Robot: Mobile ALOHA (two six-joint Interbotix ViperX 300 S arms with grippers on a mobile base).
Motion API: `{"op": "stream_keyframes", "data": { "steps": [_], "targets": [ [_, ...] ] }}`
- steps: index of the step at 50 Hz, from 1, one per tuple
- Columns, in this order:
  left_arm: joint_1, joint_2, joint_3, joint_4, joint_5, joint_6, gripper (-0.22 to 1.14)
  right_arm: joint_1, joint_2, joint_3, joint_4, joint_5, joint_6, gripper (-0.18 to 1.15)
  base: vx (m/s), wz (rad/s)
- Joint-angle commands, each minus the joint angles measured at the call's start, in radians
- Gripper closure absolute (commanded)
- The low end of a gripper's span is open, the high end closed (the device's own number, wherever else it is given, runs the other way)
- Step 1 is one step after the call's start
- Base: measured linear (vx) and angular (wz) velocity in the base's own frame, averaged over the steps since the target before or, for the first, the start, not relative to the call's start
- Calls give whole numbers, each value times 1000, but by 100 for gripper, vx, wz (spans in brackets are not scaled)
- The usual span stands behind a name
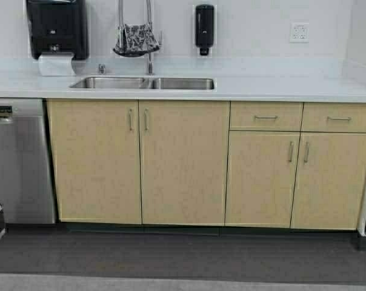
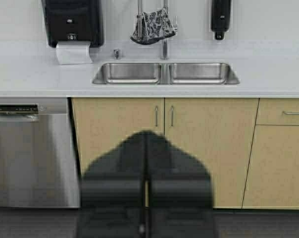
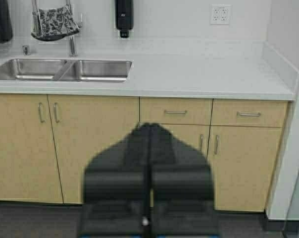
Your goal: Get the cloth and wipe up the spill under the wine glass
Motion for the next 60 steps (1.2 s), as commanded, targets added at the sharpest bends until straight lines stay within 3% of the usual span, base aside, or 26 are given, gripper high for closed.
{"op": "stream_keyframes", "data": {
  "steps": [1,29,60],
  "targets": [
    [-8,-32,18,0,-3,-20,93,-5,9,5,2,2,-2,94,0,0],
    [-9,-40,17,0,-12,-26,89,-31,23,-14,-3,2,-15,92,4,-2],
    [-8,-55,20,0,-35,-52,89,-31,23,-11,-2,-12,-6,92,23,1]
  ]
}}
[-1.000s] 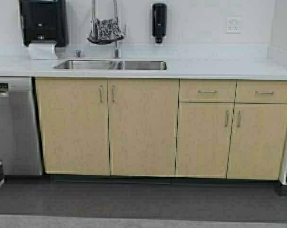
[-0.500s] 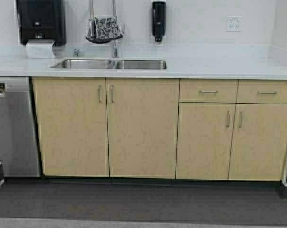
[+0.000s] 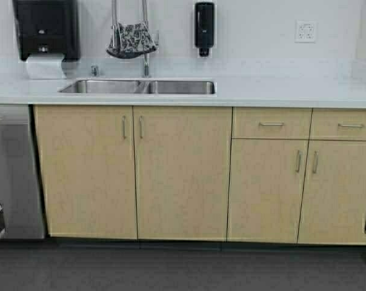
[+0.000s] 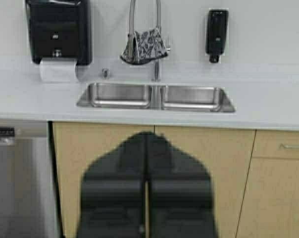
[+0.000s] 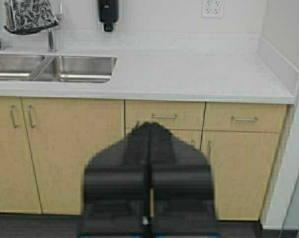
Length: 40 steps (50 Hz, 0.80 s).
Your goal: Get the cloth and wipe up the spill under the wine glass
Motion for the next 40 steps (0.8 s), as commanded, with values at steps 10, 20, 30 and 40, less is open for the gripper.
{"op": "stream_keyframes", "data": {
  "steps": [10,20,30,40],
  "targets": [
    [0,14,3,0,-37,-3,89,2,5,-18,0,-26,28,92,31,3],
    [0,0,12,3,-51,9,89,2,-25,-15,-2,-26,34,92,34,7],
    [0,-2,25,6,-81,11,89,2,-32,3,0,-26,32,92,35,6],
    [0,-2,28,6,-86,12,89,2,-72,26,0,-26,34,92,36,4]
  ]
}}
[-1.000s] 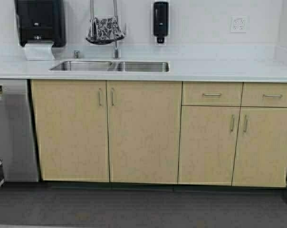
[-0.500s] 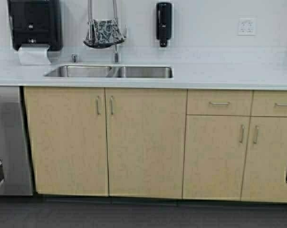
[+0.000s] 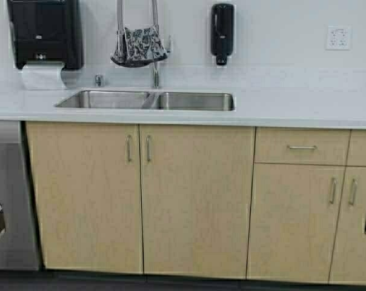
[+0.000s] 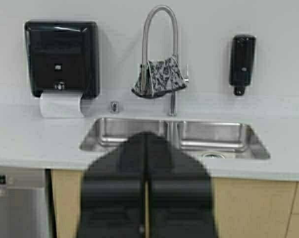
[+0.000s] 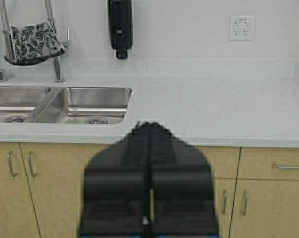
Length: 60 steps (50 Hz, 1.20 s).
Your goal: Get the cloth and wipe up the spill under the wine glass
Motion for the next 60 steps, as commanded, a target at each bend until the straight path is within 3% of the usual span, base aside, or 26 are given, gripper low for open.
{"op": "stream_keyframes", "data": {
  "steps": [1,35,60],
  "targets": [
    [0,8,-5,3,-8,3,89,2,-20,-8,0,-11,2,92,35,1],
    [0,-28,35,3,-8,-11,89,3,-12,-12,-2,-57,14,92,35,-2],
    [0,-35,40,3,-9,-21,89,3,-38,-5,-3,-58,20,92,32,18]
  ]
}}
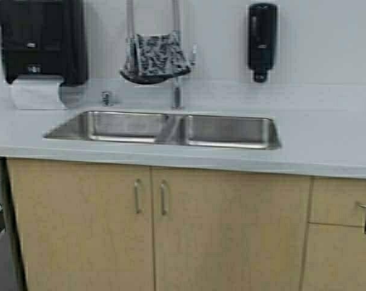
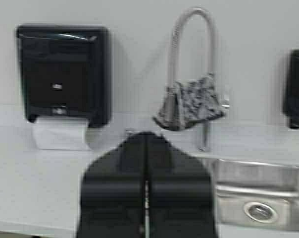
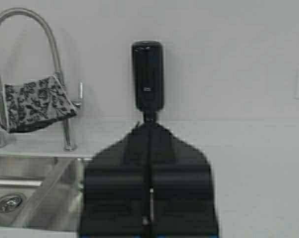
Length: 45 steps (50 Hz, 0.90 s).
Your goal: Get the cloth and wipe up the spill under the wine glass
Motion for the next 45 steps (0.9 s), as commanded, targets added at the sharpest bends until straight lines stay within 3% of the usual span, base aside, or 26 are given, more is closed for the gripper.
{"op": "stream_keyframes", "data": {
  "steps": [1,20,29,45],
  "targets": [
    [0,5,-6,2,-6,-3,89,0,3,-11,-3,-9,0,92,31,31],
    [0,64,-23,3,-35,0,89,91,12,-21,-40,9,-8,92,30,25],
    [0,37,-12,3,-34,6,89,137,121,-44,-92,5,-8,92,28,8],
    [0,-48,9,2,34,0,89,354,342,-155,-112,-9,-6,92,26,-1]
  ]
}}
